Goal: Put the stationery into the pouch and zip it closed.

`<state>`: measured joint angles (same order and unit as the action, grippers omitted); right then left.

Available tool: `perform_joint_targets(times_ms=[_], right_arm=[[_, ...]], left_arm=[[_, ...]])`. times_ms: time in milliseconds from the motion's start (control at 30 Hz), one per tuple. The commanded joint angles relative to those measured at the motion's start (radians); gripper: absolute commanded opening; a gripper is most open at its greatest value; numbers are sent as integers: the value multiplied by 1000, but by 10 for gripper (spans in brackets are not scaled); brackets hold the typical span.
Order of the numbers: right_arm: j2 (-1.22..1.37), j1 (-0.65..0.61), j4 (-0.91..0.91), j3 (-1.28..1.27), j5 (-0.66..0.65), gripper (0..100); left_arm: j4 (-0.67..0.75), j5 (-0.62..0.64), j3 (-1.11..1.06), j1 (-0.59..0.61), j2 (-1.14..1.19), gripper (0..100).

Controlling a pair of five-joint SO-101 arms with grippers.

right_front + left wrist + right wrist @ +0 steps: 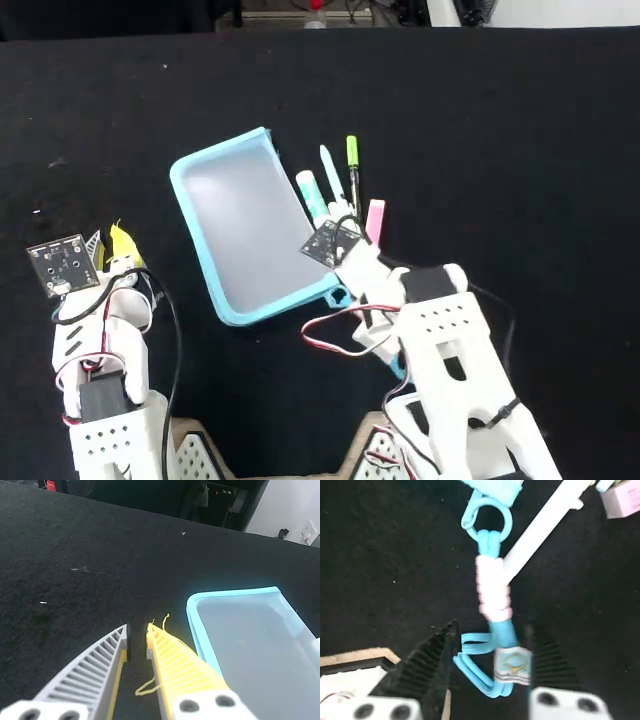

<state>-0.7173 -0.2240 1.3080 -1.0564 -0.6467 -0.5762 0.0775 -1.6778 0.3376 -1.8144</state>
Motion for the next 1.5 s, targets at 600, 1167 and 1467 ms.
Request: perform_joint_targets(times_ms=[600,1167,1467], right_arm=[[-21,-221,-374,-156,229,201],[-21,-29,-218,-101,94,11],[-19,64,0,18,-37,13]], left_arm=[[-2,-2,-22,-8,-3,76],[-2,-2,-22,-8,-3,76],[0,-2,-22,-8,-3,76]])
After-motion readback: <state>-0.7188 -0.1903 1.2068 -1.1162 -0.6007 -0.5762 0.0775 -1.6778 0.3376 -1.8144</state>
